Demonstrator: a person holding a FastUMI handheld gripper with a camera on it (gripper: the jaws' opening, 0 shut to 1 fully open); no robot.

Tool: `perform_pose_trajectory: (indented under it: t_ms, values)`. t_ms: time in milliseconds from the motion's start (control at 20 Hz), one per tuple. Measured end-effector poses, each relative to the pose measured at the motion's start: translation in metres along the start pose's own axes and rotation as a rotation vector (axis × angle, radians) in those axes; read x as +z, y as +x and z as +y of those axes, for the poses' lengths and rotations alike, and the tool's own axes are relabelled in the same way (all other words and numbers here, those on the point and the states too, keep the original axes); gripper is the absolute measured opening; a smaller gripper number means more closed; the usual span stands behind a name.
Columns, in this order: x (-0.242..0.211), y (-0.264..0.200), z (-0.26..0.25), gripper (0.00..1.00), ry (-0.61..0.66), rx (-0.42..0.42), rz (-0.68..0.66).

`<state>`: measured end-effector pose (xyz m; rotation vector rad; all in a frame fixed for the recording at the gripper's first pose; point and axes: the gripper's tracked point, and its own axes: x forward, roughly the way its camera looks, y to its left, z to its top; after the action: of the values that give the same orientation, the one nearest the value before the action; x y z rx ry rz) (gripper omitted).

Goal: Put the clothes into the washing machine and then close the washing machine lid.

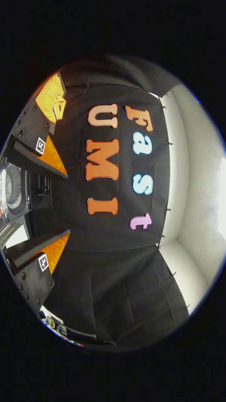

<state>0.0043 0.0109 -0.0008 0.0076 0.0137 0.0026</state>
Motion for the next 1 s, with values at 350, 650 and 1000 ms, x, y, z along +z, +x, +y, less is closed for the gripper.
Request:
perform_pose_trajectory:
  t_ms: [350, 650, 1000]
  values:
    - [0.005, 0.001, 0.002, 0.98, 0.0, -0.007, -0.006]
    - [0.009, 0.002, 0.008, 0.98, -0.011, -0.001, -0.006]
    - [0.006, -0.001, 0.028, 0.98, -0.015, -0.001, 0.022]
